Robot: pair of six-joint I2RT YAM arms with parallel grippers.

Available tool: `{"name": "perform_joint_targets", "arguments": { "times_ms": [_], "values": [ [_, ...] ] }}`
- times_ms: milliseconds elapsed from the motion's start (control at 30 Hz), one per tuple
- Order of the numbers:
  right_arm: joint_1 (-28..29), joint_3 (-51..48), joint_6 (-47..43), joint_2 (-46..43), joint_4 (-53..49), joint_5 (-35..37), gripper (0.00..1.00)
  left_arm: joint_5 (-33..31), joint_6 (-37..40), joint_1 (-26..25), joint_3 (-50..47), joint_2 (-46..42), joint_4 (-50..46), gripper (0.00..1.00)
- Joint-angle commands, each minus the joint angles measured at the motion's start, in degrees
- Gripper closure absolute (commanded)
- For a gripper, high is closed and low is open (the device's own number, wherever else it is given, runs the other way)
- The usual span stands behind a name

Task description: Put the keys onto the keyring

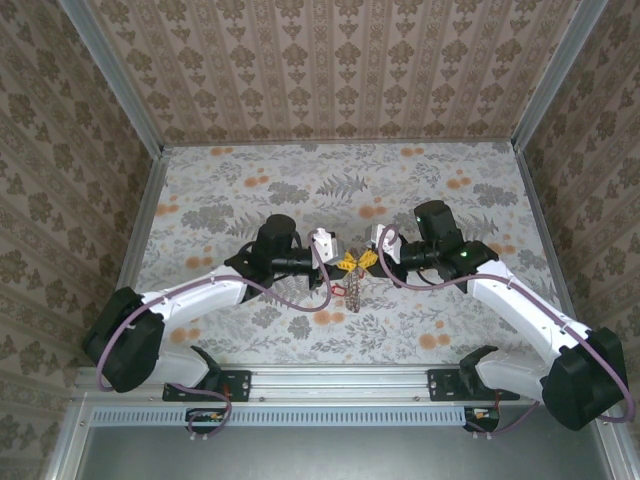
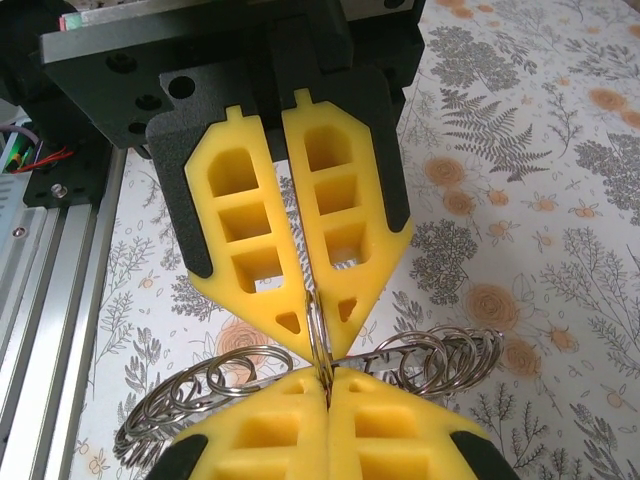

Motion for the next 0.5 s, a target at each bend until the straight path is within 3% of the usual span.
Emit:
{"name": "perform_joint_targets", "arguments": {
  "times_ms": [0, 267, 333, 367, 467],
  "values": [
    [0.4, 2.2, -0.5, -0.4, -1.7, -0.8, 1.00, -0.6, 3.2, -0.5, 3.2, -1.1, -4.7, 0.89],
    [2.7, 5.7, -2.7, 1.8, -7.4, 4.5, 1.00, -2.8, 6.1, -1.8, 6.1, 0.7, -9.5, 0.87],
    [3.2, 6.2, -2.8, 2.1, -8.0, 5.2, 1.00, -3.1, 6.5, -2.0, 6.5, 1.1, -10.0, 0.91],
    [3.4, 6.4, -2.8, 2.2, -8.0, 5.4, 0.99, -3.1, 6.5, -2.0, 6.5, 1.2, -10.0, 0.99],
    [3.4, 5.8, -2.5, 1.5, -6.7, 6.0, 0.95, -3.3, 6.2, -1.9, 6.2, 1.2, -9.7, 1.00]
  ]
}}
